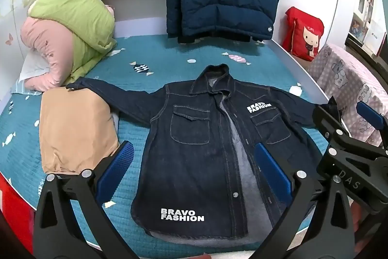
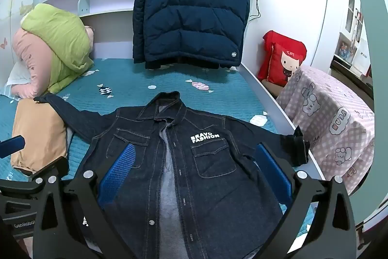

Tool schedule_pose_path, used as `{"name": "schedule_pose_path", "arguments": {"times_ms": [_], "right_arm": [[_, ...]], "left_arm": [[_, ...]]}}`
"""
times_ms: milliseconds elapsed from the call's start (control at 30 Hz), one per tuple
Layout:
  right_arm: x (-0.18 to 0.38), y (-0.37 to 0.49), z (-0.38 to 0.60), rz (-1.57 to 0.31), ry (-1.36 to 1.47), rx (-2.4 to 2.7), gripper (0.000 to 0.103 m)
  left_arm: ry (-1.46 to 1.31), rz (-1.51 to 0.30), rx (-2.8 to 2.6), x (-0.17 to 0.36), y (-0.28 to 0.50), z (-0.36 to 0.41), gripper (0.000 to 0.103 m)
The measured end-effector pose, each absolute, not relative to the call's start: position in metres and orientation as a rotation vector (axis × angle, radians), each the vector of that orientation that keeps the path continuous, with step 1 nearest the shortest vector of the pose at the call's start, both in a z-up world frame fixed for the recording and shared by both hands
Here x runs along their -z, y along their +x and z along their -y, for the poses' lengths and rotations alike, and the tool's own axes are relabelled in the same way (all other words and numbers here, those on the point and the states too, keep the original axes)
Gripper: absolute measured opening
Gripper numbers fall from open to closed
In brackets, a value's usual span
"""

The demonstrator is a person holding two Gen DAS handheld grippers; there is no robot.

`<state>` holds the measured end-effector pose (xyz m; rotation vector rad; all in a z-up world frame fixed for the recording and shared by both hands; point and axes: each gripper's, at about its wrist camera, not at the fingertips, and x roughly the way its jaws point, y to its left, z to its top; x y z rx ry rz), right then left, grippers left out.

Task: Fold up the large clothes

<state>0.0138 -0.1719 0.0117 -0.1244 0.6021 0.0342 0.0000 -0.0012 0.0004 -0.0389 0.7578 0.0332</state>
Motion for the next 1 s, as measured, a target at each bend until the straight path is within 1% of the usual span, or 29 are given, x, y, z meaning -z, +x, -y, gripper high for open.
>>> {"name": "schedule_pose_path", "arguments": {"times_ms": [133,167,200,433,1000], "right_arm": [[-0.015,0.012,0.170,-0.571,-0.133,-0.038,0.096],[-0.016,0.011,0.169,-0.570,-0.131,-0.041,0.096],[-0.009,0.015,0.169,-0.578,-0.133,-0.043,0.096],[-0.008,0.013,0.169,-0.593,-0.135,-0.050,0.096],[-0.012,0.016,0.166,-0.608,-0.141,-0.042,0.096]], "left_arm": [[-0.032,-0.748,-0.044,-0.001,-0.002,0.003,0.100],[-0.039,-0.772,-0.032,0.005,0.001,0.004,0.100],[-0.038,-0.771,-0.036,0.006,0.001,0.004,0.100],[-0.054,-0.770,-0.037,0.004,0.003,-0.001,0.100],[-0.055,-0.775,-0.046,0.000,0.001,-0.002,0.100]]}}
